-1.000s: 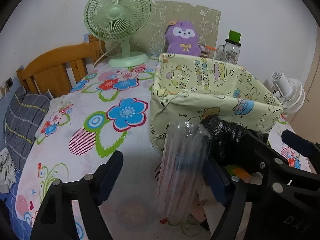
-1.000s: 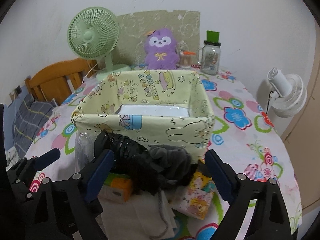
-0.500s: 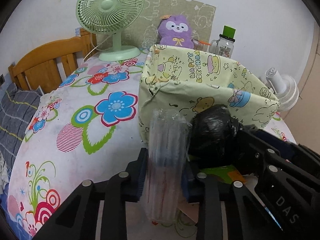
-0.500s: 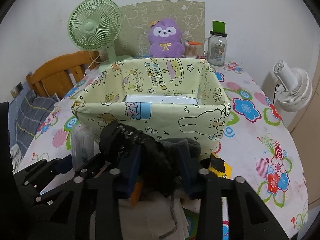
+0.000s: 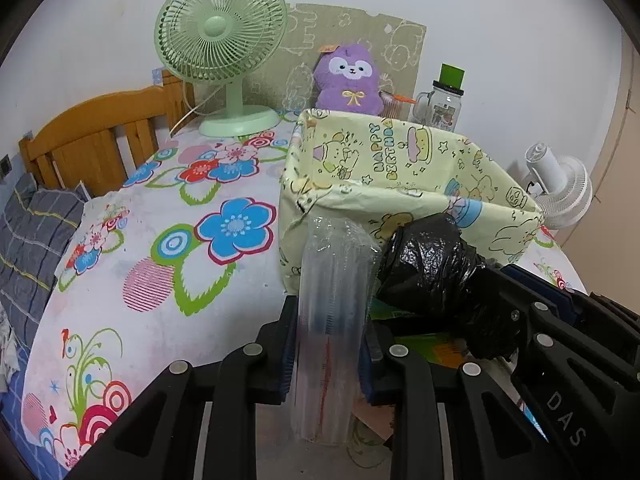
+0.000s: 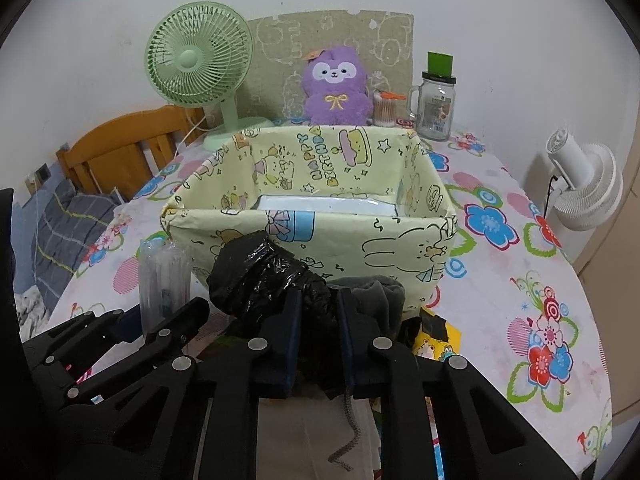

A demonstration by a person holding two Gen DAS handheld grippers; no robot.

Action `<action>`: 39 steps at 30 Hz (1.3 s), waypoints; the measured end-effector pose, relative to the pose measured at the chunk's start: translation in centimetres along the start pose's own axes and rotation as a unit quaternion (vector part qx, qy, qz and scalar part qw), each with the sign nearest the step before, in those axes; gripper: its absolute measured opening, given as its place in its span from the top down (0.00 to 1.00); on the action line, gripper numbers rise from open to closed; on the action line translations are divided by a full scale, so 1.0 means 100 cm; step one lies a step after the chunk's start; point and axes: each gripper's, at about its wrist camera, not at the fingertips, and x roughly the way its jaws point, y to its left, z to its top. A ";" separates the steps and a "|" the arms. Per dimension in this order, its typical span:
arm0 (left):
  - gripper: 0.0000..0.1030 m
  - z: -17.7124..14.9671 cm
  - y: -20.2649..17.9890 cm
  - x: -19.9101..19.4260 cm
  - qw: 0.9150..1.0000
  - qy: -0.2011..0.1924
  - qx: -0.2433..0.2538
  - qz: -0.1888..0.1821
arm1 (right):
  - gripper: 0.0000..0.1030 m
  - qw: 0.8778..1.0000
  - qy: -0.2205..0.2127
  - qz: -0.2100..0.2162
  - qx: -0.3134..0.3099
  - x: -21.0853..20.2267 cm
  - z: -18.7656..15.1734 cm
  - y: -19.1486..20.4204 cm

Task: Organize soft objects
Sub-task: 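Lift the clear tube pack and black bag over the fabric box with both tools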

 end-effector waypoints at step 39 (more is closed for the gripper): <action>0.76 0.033 -0.045 -0.083 0.995 -0.085 0.043 0.001 | 0.86 0.995 -0.092 -0.018 0.022 -0.100 0.024 -0.029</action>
